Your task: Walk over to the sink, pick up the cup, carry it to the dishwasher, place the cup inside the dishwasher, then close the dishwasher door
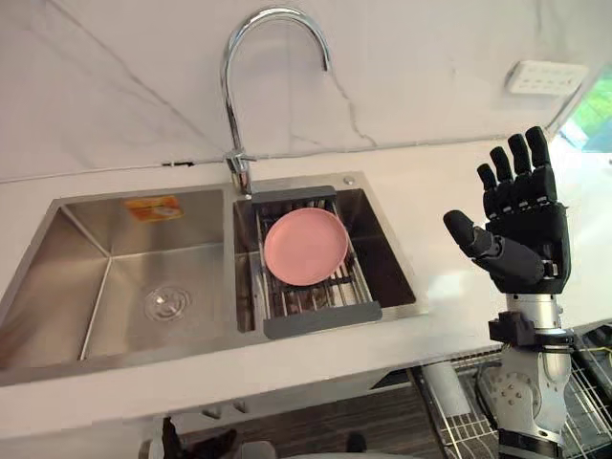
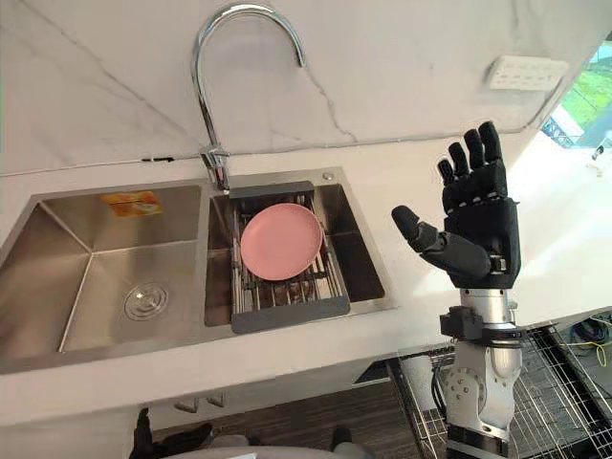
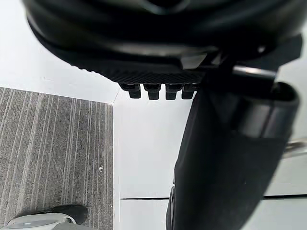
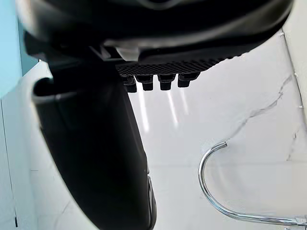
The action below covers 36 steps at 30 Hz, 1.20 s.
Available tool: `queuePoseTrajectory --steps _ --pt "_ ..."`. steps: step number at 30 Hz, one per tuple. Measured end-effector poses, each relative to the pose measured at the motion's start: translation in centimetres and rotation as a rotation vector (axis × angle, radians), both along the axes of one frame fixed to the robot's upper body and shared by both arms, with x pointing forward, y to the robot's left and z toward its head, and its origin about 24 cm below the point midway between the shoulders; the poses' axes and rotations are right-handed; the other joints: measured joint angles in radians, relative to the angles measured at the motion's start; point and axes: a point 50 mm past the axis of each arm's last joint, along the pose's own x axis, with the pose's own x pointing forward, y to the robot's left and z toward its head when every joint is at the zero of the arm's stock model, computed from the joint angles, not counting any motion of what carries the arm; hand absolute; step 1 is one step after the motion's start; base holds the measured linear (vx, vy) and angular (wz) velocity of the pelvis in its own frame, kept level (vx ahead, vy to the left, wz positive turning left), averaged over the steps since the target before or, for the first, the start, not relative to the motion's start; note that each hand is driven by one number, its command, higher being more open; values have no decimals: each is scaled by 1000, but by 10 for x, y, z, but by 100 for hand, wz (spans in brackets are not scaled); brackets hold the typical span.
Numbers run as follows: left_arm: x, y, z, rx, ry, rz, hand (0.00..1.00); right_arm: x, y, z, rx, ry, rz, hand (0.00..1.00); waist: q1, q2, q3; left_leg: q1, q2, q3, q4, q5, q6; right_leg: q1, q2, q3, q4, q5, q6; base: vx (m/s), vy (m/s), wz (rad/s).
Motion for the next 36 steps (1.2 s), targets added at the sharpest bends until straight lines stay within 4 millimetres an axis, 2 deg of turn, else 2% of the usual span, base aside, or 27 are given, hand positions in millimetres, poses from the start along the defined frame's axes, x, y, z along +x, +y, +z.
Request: queuePoseTrajectory --steps 6,10,13,16,17,18,21,25,32,36 --pt "-1 1 -1 -14 3 13 100 1 2 0 2 1 6 100 1 -2 -3 6 -2 4 -27 9 -2 -6 -2 -2 0 0 0 -3 -2 -1" --pt "-4 3 -6 -134 49 50 100 3 7 4 -12 5 18 100 0 -12 -16 28 -9 5 -127 64 -5 -30 -7 -12 0 -1 -1 -4 -29 4" --pt "-9 3 -11 -251 90 82 100 12 19 11 -125 19 11 100 -3 -17 -20 52 -7 4 -186 92 -9 -33 -4 -29 0 -1 -1 -3 -44 4" --pt "-16 3 -15 -360 141 118 100 18 35 27 -422 29 -9 100 -3 -20 -38 65 -5 7 -219 102 -14 -34 -2 -65 0 -1 -1 2 -25 2" --pt "-16 4 -16 -393 156 122 100 19 43 33 -580 16 -16 100 -4 -23 -42 73 -4 6 -227 105 -14 -29 -1 -80 0 -1 0 16 -25 4" --pt "-15 6 -16 -408 168 114 100 20 52 38 -752 -2 -19 100 -4 -28 -46 79 -3 5 -232 107 -14 -23 0 -89 0 -1 0 11 -23 7" --pt "-12 11 -15 -418 181 88 100 25 68 44 -1062 -32 50 100 -8 -50 -62 87 -3 2 -232 106 -15 -13 0 -104 0 -1 0 -13 -16 6" --pt "-12 14 -15 -418 206 68 100 32 79 46 -1261 -46 37 100 -8 -68 -75 98 -3 2 -232 105 -16 -1 -1 -120 0 -1 0 -66 -30 0" --pt "-21 14 -17 -428 251 74 100 38 85 32 -1572 -4 8 100 -12 -54 -115 101 1 3 -238 104 -23 4 2 -137 0 -6 -9 -65 -32 0" --pt "-21 14 -17 -422 258 63 100 40 88 22 -1656 10 13 100 -12 -52 -123 100 4 3 -238 109 -22 3 5 -140 0 -7 -10 -35 -31 1"
